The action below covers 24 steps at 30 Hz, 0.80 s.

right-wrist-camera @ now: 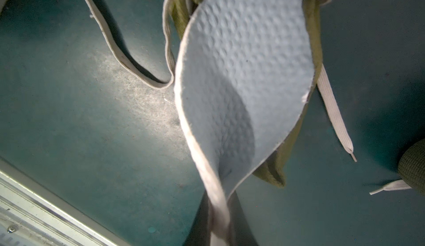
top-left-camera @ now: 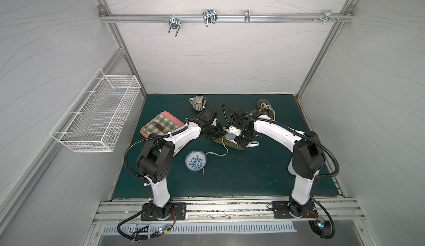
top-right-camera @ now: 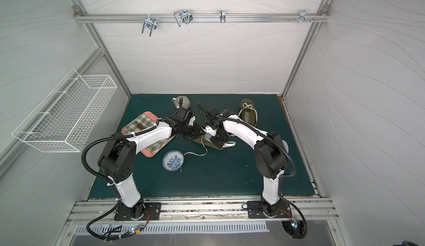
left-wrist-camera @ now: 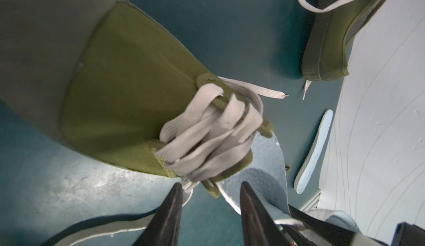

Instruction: Insert the insole into the shoe

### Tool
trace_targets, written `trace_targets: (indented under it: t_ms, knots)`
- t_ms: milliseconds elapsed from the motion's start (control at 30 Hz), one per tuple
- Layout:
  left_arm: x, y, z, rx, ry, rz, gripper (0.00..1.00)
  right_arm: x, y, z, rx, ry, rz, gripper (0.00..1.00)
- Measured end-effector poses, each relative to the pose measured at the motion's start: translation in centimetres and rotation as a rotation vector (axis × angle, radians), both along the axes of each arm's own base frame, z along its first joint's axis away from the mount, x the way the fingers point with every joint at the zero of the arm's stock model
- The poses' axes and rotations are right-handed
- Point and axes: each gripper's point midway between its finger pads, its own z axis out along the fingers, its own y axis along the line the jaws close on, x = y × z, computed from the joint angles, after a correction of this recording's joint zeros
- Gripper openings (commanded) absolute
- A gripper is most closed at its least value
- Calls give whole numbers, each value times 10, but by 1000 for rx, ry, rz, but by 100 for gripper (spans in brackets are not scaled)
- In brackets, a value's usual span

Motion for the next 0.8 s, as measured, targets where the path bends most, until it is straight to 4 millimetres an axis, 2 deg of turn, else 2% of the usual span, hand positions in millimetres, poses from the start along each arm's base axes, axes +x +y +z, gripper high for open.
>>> trace_targets:
  t_ms: [333,367,433,500,800]
  knots:
    - [-1,-4,-19,24,32,6,30,-1,1,-1,2,8,-1,0]
    - [-1,-4,-19,23,32,6,27,-1,1,-1,2,8,-1,0]
    - [-1,-6,-18,18,28,5,11,-1,1,-1,2,9,-1,0]
    - [1,-8,-16,18,23,1,0,-1,1,-1,2,9,-1,0]
    - [1,-5,0,47,40,-60,0,1,-5,-2,-59,-33,25,0]
